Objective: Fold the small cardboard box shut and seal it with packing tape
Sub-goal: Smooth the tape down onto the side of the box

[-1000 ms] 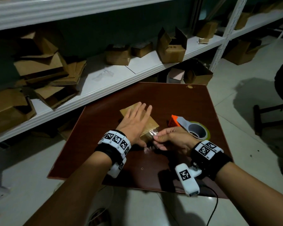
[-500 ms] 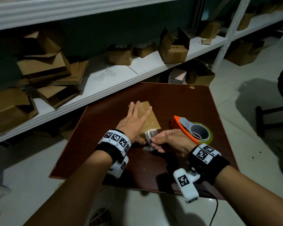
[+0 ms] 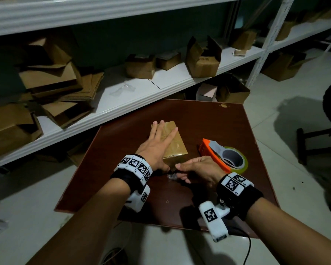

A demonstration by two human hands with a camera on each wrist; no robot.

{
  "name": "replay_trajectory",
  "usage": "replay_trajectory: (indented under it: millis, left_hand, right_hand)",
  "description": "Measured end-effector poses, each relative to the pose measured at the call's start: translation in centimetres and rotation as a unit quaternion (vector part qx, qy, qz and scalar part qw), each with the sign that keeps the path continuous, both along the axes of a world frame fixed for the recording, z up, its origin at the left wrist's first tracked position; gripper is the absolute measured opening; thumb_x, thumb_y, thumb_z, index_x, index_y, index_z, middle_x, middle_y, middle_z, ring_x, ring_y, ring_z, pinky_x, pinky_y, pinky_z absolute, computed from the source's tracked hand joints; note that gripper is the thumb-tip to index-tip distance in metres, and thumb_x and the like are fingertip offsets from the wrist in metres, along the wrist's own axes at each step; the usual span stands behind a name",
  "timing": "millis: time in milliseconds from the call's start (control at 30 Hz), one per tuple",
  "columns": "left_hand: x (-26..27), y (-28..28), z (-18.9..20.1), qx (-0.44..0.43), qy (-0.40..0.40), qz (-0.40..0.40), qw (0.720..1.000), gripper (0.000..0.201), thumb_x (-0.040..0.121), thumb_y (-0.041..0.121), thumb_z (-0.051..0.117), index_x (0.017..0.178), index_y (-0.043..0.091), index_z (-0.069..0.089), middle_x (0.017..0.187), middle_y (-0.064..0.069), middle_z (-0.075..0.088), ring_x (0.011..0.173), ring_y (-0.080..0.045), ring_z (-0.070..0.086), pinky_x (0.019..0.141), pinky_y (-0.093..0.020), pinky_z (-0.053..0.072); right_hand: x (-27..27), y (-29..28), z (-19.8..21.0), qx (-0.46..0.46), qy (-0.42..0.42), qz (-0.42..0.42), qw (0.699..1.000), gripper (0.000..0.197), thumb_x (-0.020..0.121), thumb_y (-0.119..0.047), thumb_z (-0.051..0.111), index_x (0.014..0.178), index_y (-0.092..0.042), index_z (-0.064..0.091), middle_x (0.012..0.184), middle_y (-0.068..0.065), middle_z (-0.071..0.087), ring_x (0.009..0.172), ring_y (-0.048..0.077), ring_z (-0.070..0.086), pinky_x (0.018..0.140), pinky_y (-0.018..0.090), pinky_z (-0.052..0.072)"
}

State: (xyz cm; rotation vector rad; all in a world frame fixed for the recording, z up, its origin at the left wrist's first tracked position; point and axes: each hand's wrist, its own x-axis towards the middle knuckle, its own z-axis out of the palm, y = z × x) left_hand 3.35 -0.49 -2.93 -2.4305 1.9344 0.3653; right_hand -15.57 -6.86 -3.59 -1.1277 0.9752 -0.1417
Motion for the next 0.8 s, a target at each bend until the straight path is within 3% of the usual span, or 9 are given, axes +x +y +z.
replay_trajectory:
  millis: [167,267,433,633,800]
  left_hand:
    - [-0.1,0.1,0.1,0.001,0.01,0.005,1.0,0.148,0.071,0.04,0.095,0.161,0.047,-0.023,0.166,-0.004,-0.043,0.154,-0.028,-0.038,0.122,-0.053,0.036]
    - [-0.1,0.0,0.1,0.001,0.012,0.005,1.0,0.148,0.071,0.04,0.095,0.162,0.046,-0.022,0.166,-0.004,-0.042,0.154,-0.029,-0.038,0.123,-0.054,0.035]
    - [-0.2,0.0,0.3,0.001,0.014,0.003,1.0,0.148,0.07,0.037,0.096,0.162,0.046,-0.02,0.167,-0.004,-0.042,0.154,-0.029,-0.037,0.122,-0.053,0.037]
    - [-0.2,0.0,0.3,-0.002,0.019,0.0,1.0,0.151,0.067,0.038,0.098,0.163,0.044,-0.019,0.167,-0.005,-0.041,0.154,-0.029,-0.038,0.123,-0.054,0.035]
    - [-0.1,0.0,0.2,0.001,0.024,-0.003,1.0,0.157,0.061,0.036,0.101,0.163,0.044,-0.019,0.166,-0.006,-0.042,0.153,-0.031,-0.04,0.125,-0.055,0.032]
  right_hand:
    - [0.0,-0.3,-0.3,-0.017,0.015,0.005,1.0,0.024,0.081,-0.014,0.087,0.087,0.007,0.078,0.075,0.016,0.076,0.058,0.016,0.065,0.06,0.024,0.055]
    - [0.0,-0.4,-0.6,-0.038,0.011,0.005,0.999,0.032,0.078,-0.017,0.088,0.088,0.012,0.078,0.077,0.021,0.074,0.058,0.02,0.061,0.064,0.029,0.053]
    - [-0.1,-0.3,-0.9,-0.08,0.016,-0.002,0.997,0.034,0.08,-0.017,0.088,0.079,0.014,0.075,0.066,0.019,0.07,0.047,0.02,0.056,0.048,0.025,0.048]
    - [0.5,-0.5,-1.7,-0.084,0.012,-0.024,0.996,0.038,0.078,-0.017,0.088,0.084,0.017,0.074,0.064,0.019,0.069,0.045,0.019,0.057,0.049,0.024,0.049]
    - [1.2,-0.2,-2.5,-0.071,-0.006,-0.058,0.996,0.027,0.08,-0.009,0.087,0.081,0.015,0.074,0.063,0.021,0.068,0.043,0.017,0.057,0.046,0.023,0.05]
